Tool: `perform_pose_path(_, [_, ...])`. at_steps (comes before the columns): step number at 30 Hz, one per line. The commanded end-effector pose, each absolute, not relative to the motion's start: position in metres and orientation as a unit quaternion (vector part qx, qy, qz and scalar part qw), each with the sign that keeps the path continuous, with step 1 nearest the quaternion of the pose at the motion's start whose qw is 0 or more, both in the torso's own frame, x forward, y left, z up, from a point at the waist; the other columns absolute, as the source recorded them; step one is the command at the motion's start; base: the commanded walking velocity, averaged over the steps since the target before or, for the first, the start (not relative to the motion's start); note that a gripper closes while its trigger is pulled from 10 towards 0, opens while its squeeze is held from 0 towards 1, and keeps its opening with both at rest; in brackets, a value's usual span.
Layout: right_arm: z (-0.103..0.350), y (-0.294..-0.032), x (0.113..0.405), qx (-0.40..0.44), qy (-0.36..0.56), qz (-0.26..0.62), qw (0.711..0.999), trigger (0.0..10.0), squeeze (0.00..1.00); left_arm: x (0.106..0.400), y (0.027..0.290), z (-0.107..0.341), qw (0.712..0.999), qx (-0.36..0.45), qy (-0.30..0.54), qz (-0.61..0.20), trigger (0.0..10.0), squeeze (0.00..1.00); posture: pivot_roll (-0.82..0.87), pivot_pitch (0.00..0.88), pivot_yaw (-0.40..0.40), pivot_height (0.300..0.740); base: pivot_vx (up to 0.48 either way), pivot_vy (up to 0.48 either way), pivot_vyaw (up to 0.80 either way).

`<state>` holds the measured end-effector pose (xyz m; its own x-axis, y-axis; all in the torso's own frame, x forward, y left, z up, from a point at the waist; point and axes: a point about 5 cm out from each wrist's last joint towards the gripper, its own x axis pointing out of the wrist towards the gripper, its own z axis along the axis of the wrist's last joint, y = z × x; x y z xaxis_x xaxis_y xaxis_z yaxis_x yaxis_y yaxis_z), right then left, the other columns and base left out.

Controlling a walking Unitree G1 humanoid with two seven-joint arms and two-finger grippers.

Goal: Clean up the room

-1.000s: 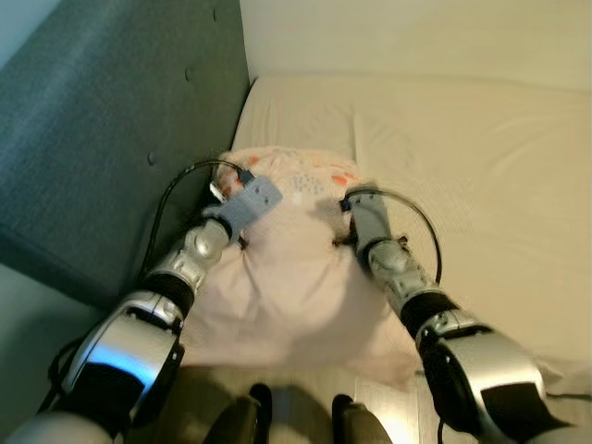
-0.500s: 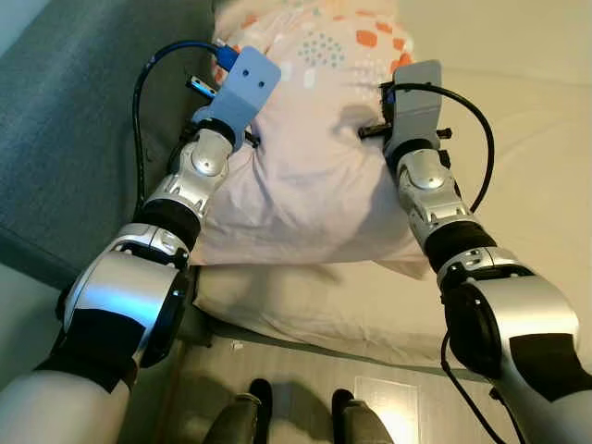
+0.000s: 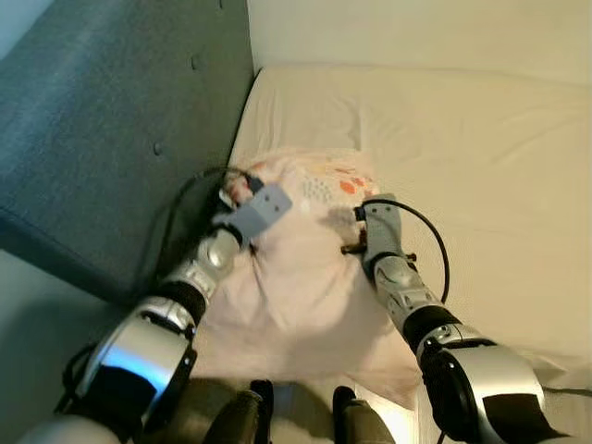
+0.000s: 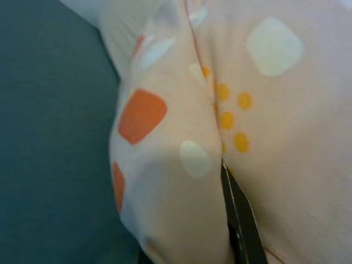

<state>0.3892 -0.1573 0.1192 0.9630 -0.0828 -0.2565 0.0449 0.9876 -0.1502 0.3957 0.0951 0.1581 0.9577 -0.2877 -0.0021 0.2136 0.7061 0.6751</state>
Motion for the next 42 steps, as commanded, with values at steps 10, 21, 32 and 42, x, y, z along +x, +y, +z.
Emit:
perform_pose_path(10, [0.120,-0.167,0.389,-0.068,0.134,-0.052,0.987,10.0,0.00,0.394,0.082,0.159,0.919,0.350,-0.058,-0.172,10.0,0.00,0.01,0.361,0.071,0.740,0.000,0.000,0.00])
perform_pose_path(21, [0.201,-0.176,0.408,-0.095,-0.072,-0.089,0.989,10.0,0.00,0.415,0.114,0.224,0.981,0.130,-0.088,-0.110,10.0,0.00,0.01,0.308,0.100,0.740,0.000,0.000,0.00])
perform_pose_path(32, [0.159,-0.181,0.366,-0.060,-0.082,-0.037,0.994,10.0,0.00,0.364,0.185,0.157,0.998,0.049,-0.045,0.000,10.0,0.00,-0.01,0.196,0.133,0.740,0.000,0.000,0.00])
perform_pose_path(42, [0.146,-0.170,0.353,-0.050,-0.082,-0.042,0.994,10.0,0.00,0.351,0.173,0.147,0.999,0.029,-0.045,-0.003,10.0,0.00,-0.03,0.145,0.131,0.740,0.000,0.000,0.00])
